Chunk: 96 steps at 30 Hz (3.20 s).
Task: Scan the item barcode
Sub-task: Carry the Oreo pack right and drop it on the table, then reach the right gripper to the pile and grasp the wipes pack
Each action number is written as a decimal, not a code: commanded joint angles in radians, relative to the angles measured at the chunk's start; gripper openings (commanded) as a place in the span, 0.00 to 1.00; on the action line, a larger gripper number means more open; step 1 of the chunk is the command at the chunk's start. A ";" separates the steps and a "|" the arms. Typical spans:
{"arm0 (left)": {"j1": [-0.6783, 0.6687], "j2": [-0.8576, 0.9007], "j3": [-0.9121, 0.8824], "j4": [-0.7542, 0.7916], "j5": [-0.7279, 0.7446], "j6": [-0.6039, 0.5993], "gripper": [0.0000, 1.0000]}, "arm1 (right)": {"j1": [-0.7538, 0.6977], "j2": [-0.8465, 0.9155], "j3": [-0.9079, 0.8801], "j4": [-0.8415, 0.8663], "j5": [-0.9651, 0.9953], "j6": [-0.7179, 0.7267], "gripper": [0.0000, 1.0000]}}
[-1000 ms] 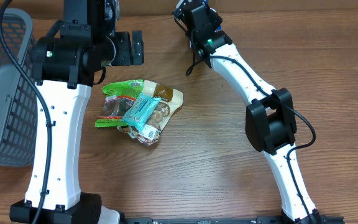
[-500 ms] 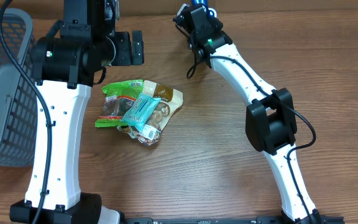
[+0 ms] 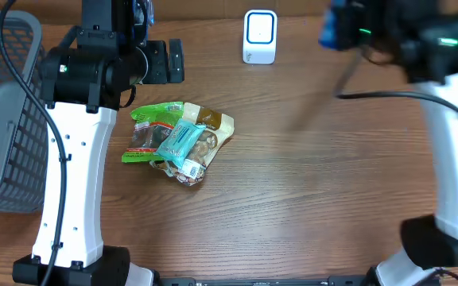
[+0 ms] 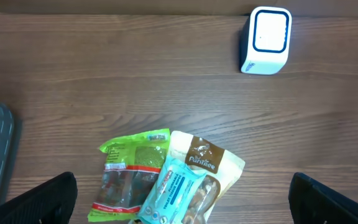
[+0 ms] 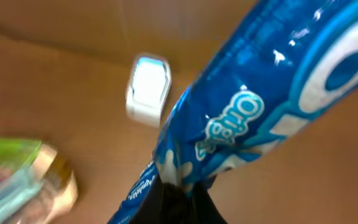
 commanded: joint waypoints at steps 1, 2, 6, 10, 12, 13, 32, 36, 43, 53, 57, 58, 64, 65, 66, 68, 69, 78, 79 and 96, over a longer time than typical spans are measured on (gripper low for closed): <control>0.002 0.007 -0.001 0.004 -0.006 -0.007 1.00 | -0.153 0.052 -0.040 -0.160 -0.106 0.185 0.04; 0.002 0.007 -0.001 0.003 -0.006 -0.007 1.00 | -0.195 0.057 -0.072 -0.196 -0.106 0.189 0.04; 0.002 0.007 -0.001 0.004 -0.006 -0.007 1.00 | -0.334 0.058 -0.328 -0.158 -0.102 0.208 0.04; 0.002 0.007 -0.001 0.004 -0.006 -0.007 1.00 | -0.432 0.058 -0.601 0.009 -0.102 0.243 0.04; 0.002 0.007 -0.001 0.003 -0.006 -0.007 1.00 | -0.470 0.058 -0.729 0.102 -0.103 0.245 0.04; 0.002 0.007 -0.001 0.004 -0.006 -0.007 1.00 | -0.481 0.058 -0.780 0.142 -0.103 0.245 0.04; 0.007 0.001 0.010 0.003 -0.074 -0.005 1.00 | -0.440 0.058 -0.657 0.078 -0.407 0.205 0.57; 0.055 -0.040 0.107 -0.079 -0.069 -0.008 1.00 | -0.366 0.058 -0.640 0.100 -0.627 0.154 0.59; 0.319 -0.058 0.227 -0.244 -0.019 -0.007 1.00 | -0.090 0.058 -0.640 0.248 -0.630 0.202 0.60; 0.514 -0.056 0.227 -0.261 0.013 -0.004 1.00 | 0.303 0.058 -0.644 0.446 -0.297 0.528 0.59; 0.515 -0.056 0.227 -0.261 0.013 -0.003 1.00 | 0.386 0.059 -0.680 0.524 -0.257 0.610 0.58; 0.515 -0.056 0.227 -0.261 0.013 -0.003 1.00 | 0.397 0.059 -0.689 0.536 -0.256 0.629 0.58; 0.515 -0.056 0.227 -0.261 0.013 -0.003 1.00 | 0.464 0.070 -0.798 0.750 -0.249 0.762 0.73; 0.515 -0.056 0.227 -0.261 0.013 -0.003 1.00 | 0.473 0.085 -0.809 0.799 -0.251 0.792 0.80; 0.515 -0.056 0.227 -0.261 0.013 -0.003 1.00 | 0.483 0.112 -0.812 0.846 -0.254 0.823 0.82; 0.515 -0.056 0.227 -0.262 0.013 -0.003 1.00 | 0.501 0.164 -0.812 0.922 -0.281 0.862 0.83; 0.515 -0.056 0.227 -0.261 0.013 -0.003 1.00 | 0.510 0.190 -0.812 0.965 -0.306 0.873 0.82; 0.515 -0.056 0.227 -0.261 0.013 -0.003 1.00 | 0.600 0.368 -0.812 1.074 -0.367 0.970 0.77; 0.515 -0.056 0.227 -0.261 0.013 -0.003 1.00 | 0.610 0.375 -0.812 1.067 -0.361 0.969 0.74; 0.515 -0.055 0.227 -0.262 0.013 -0.003 1.00 | 0.409 0.188 -0.811 0.827 -0.686 0.539 0.04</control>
